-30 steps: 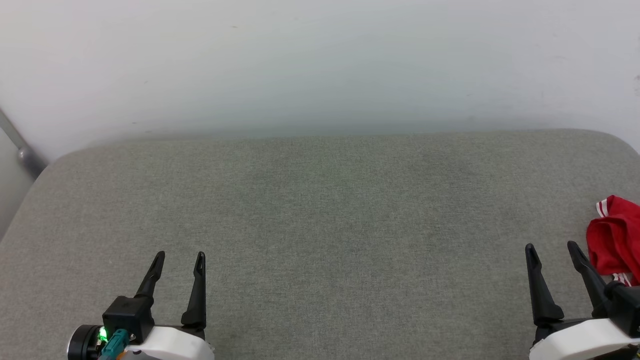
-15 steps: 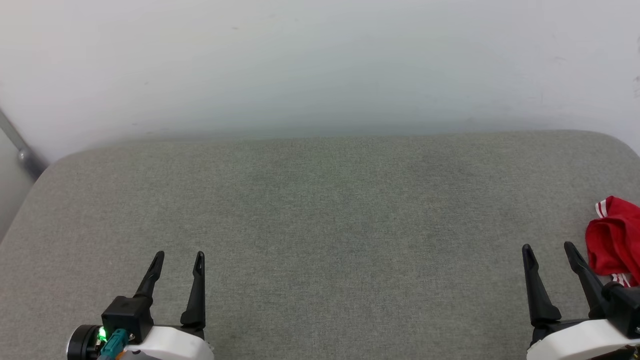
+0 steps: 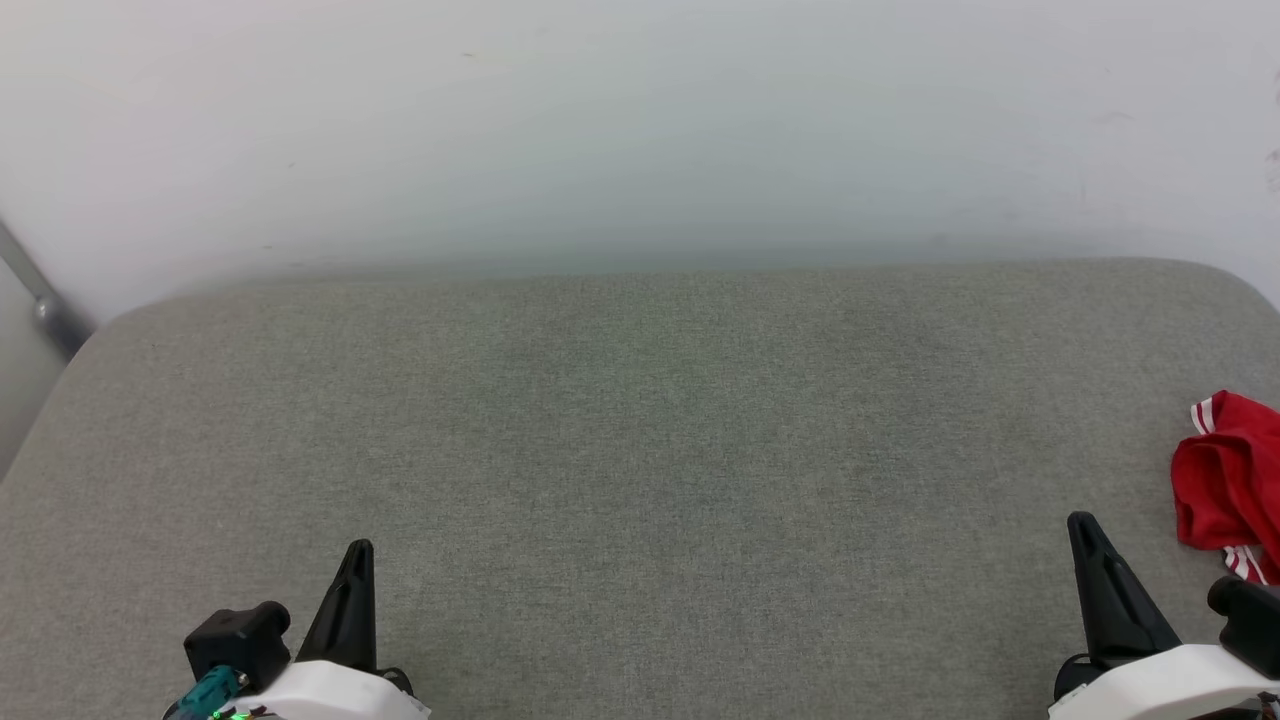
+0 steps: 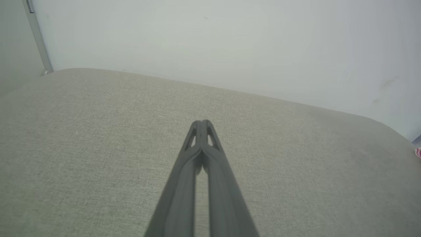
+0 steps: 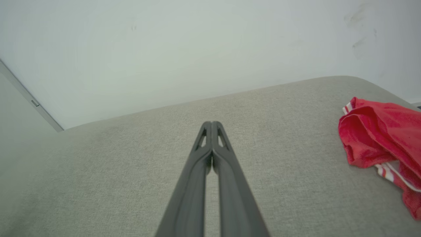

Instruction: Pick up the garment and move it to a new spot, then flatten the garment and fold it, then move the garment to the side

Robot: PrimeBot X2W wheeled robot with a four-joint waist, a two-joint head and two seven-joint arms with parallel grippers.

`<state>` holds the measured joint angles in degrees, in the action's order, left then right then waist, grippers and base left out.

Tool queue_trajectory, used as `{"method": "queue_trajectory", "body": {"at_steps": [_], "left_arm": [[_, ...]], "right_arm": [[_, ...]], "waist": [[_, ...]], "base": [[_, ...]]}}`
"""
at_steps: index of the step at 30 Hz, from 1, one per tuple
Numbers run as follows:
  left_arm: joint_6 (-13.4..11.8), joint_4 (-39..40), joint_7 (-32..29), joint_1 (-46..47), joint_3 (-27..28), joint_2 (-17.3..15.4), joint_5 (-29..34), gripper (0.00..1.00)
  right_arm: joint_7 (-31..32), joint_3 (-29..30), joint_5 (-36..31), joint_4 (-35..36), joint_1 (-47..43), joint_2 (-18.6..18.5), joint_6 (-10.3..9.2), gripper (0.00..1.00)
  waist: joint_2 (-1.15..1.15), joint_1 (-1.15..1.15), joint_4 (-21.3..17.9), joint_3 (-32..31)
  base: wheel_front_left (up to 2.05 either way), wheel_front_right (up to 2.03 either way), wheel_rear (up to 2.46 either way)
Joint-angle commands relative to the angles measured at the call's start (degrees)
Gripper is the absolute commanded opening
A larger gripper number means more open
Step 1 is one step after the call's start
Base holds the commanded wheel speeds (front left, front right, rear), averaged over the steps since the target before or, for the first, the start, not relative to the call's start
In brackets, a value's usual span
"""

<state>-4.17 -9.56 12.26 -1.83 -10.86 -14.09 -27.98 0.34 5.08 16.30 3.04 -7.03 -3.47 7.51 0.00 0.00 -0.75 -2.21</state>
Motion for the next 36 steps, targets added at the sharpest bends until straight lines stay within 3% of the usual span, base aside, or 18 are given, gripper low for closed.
{"method": "queue_trajectory", "body": {"at_steps": [1, 36], "left_arm": [[0.56, 0.53, -0.65, 1.87, 1.13, 0.06, -2.76, 0.00], [5.38, -1.56, -8.47, 4.81, 8.21, 4.82, -29.26, 0.00]], "right_arm": [[0.23, 0.18, 3.44, 0.11, 1.95, -0.02, 0.00, 0.00], [2.77, 0.74, 34.68, -7.20, 7.02, 0.26, -0.01, 0.00]], "waist": [[0.00, 0.00, 0.02, 0.04], [0.00, 0.00, 0.24, 0.76]], "base": [[0.00, 0.00, 0.00], [0.00, 0.00, 0.00]]}}
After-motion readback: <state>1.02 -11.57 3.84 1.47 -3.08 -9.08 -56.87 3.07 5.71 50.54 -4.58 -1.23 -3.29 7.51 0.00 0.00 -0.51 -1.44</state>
